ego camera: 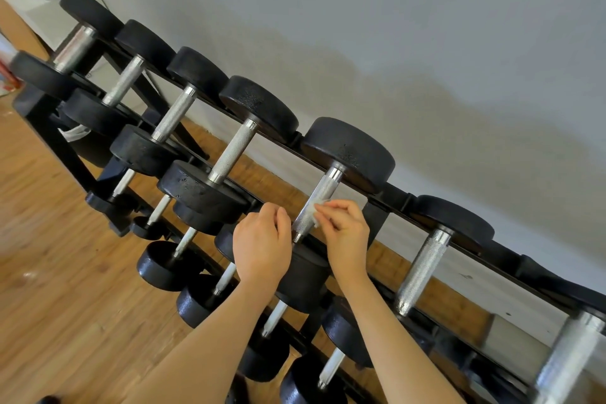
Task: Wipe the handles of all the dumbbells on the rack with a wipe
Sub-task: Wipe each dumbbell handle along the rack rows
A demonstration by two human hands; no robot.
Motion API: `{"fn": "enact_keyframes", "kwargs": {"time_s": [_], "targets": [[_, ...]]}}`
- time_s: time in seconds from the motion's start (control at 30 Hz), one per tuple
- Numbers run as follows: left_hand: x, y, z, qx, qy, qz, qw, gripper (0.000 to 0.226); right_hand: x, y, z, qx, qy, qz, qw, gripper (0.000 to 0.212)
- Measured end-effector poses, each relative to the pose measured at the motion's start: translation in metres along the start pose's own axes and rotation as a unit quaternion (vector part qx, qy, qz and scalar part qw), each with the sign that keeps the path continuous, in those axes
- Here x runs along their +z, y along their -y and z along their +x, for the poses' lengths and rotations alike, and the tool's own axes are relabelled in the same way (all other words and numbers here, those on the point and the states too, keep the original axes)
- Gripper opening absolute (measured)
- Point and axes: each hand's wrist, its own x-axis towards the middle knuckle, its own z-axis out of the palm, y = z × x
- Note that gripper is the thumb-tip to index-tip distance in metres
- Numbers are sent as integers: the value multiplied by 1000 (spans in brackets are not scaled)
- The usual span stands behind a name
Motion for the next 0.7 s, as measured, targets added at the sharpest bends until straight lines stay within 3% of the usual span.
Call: {"fn": "enact_keyframes", "kwargs": {"time_s": [0.1,0.3,0.5,0.7], "targets": [[0,0,-1,2,-1,-5,1000,28,2,2,2,29,-37,36,998,23],[2,1,0,-3,-4,0,1000,28,2,-6,-8,60,40,67,995,22],[2,3,1,-7,0,-3,1000,29,3,0,-4,69,-25,92,993,22],[3,3,1,-9,3,0,1000,29,4,-5,-17,74,14,102,992,25]]}}
